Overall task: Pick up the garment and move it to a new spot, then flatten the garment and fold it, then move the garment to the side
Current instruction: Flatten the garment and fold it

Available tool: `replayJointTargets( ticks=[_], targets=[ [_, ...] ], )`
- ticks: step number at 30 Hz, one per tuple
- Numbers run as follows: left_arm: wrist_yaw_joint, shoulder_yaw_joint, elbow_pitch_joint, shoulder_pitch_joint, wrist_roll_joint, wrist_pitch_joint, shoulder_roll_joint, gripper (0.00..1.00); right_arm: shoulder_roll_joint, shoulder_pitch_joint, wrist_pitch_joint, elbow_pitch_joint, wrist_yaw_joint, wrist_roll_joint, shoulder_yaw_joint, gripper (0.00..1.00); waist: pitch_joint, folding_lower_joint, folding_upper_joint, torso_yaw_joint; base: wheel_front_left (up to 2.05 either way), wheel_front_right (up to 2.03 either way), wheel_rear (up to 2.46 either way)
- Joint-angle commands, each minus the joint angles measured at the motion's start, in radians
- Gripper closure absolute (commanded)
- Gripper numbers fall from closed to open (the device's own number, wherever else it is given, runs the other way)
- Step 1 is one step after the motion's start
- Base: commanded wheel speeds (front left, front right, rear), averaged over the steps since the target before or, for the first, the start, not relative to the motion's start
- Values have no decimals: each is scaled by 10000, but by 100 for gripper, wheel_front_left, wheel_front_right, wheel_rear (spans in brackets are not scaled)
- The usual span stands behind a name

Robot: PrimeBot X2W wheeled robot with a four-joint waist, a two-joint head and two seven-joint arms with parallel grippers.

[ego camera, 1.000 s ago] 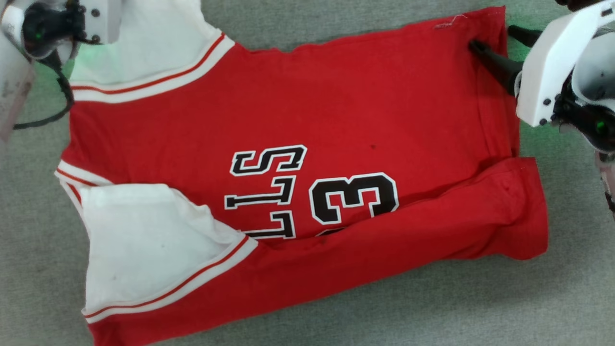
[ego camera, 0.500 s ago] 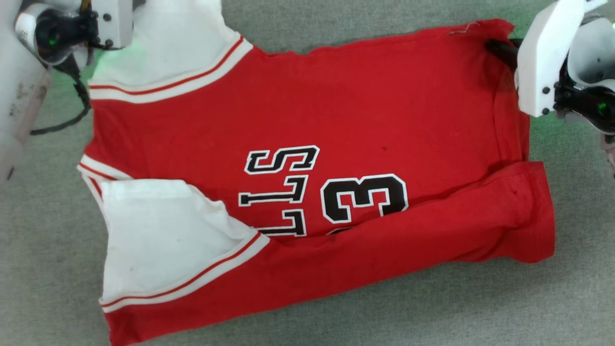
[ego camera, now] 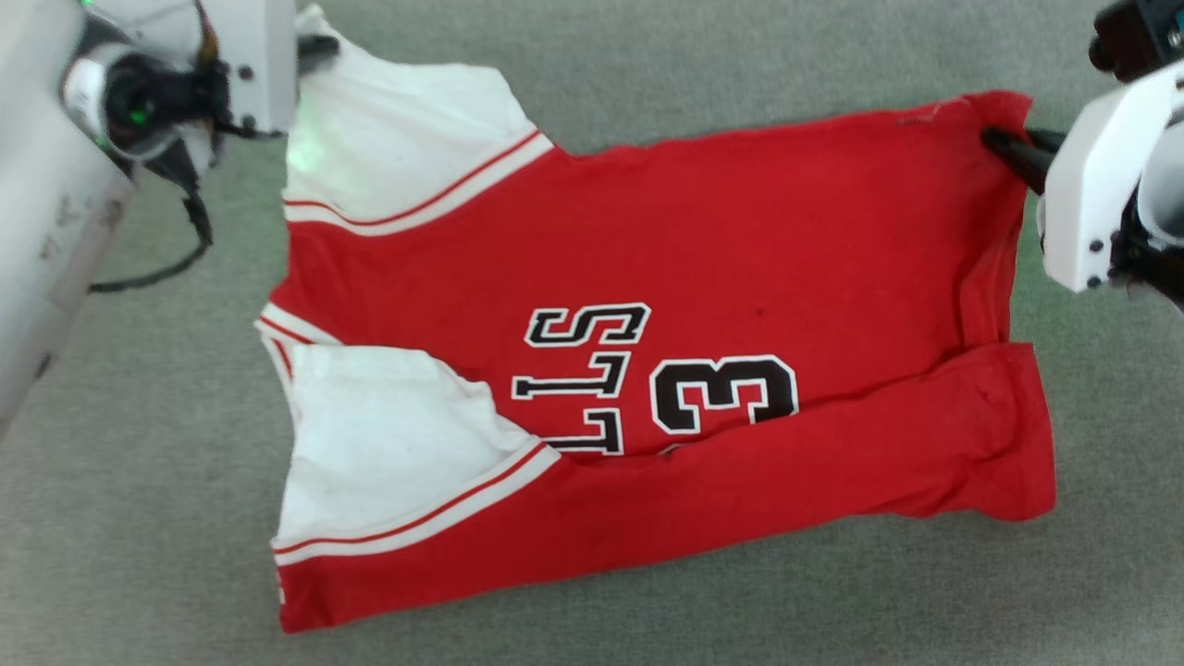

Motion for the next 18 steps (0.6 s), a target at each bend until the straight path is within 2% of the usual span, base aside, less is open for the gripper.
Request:
replayJointTargets(
  ticks=[1, 5, 8, 18],
  targets=[
    [55, -51, -355, 218, 16, 43, 77, 100, -167, 277, -88, -123, -9, 196, 96, 100, -636, 0, 0, 402, 0, 0, 0],
    [390, -199, -1562, 687, 87, 144, 516, 100, -619, 781, -82, -577, -9, 533, 291, 100, -1092, 0, 0, 616, 0, 0, 0],
    [868, -243, -2836, 1193, 5, 192, 983, 100, -984, 1275, -104, -948, -9, 794, 340, 100, -1406, 0, 0, 762, 0, 0, 0],
    [3188, -521, -7670, 3748, -605, 165, 2981, 100, -1818, 3282, -34, -2085, -9, 1463, 137, 100, -2118, 0, 0, 1003, 0, 0, 0]
  ],
)
